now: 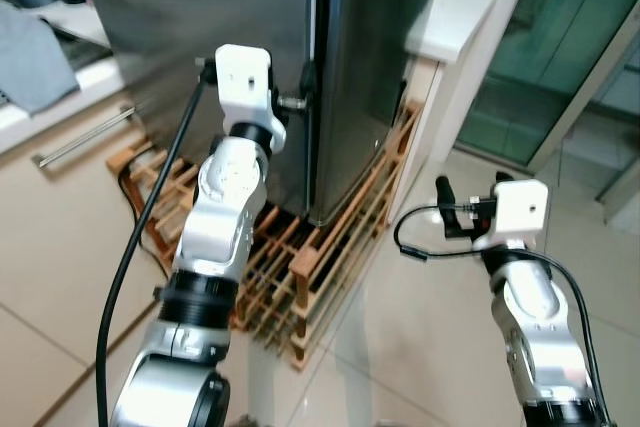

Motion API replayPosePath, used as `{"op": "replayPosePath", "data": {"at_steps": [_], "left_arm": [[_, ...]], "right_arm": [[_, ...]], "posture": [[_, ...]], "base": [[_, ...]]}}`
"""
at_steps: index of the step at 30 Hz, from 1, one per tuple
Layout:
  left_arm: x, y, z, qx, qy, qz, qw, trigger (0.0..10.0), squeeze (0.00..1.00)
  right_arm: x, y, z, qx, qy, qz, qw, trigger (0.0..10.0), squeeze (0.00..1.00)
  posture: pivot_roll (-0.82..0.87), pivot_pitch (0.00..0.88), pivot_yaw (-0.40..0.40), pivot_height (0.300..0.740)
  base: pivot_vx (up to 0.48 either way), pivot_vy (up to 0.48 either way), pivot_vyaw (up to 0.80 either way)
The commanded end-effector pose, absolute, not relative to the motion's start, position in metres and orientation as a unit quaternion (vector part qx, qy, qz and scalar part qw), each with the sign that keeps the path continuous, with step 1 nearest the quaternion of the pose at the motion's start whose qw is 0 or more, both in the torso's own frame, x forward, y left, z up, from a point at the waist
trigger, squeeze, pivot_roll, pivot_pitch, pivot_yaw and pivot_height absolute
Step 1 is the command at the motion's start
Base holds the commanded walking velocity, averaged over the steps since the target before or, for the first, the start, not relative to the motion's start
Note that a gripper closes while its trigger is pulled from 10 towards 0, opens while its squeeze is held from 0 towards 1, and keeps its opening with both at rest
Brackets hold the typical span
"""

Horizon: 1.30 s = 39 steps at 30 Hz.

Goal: Restocking fridge

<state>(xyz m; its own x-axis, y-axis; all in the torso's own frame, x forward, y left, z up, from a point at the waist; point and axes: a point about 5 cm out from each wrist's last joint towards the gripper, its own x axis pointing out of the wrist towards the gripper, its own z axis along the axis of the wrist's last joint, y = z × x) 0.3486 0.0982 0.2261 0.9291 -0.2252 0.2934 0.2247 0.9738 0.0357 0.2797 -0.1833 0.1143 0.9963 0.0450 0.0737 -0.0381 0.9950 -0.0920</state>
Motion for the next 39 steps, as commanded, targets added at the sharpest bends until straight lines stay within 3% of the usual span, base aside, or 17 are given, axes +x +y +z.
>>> {"op": "replayPosePath", "data": {"at_steps": [1,12,17,25,39], "left_arm": [[0.349,0.098,0.231,0.011,-0.155,-0.129,0.979,10.0,0.0],[0.336,0.117,0.198,0.034,-0.073,-0.145,0.986,10.0,0.0],[0.328,0.099,0.212,0.035,-0.111,-0.196,0.974,10.0,0.0],[0.319,0.08,0.213,-0.013,-0.089,-0.251,0.964,10.0,0.0],[0.326,0.071,0.223,-0.055,-0.108,-0.234,0.965,10.0,0.0]], "right_arm": [[0.281,-0.185,0.113,-0.044,-0.039,0.015,0.998,10.0,0.12],[0.288,-0.186,0.106,-0.044,-0.024,0.027,0.998,10.0,0.12],[0.292,-0.185,0.108,-0.046,-0.028,0.032,0.998,10.0,0.12],[0.294,-0.188,0.106,-0.053,-0.024,0.039,0.998,10.0,0.12],[0.292,-0.192,0.107,-0.055,-0.026,0.033,0.998,10.0,0.12]], "posture": [[-0.05,0.0,-0.001,0.74],[-0.02,0.0,-0.031,0.74],[-0.01,0.0,-0.043,0.74],[-0.02,0.0,-0.07,0.74],[-0.04,0.0,-0.055,0.74]], "base": [[0.0,0.0,0.0],[0.0,0.0,0.0],[0.0,0.0,0.0],[0.0,0.0,0.0],[0.0,0.0,0.0]]}}
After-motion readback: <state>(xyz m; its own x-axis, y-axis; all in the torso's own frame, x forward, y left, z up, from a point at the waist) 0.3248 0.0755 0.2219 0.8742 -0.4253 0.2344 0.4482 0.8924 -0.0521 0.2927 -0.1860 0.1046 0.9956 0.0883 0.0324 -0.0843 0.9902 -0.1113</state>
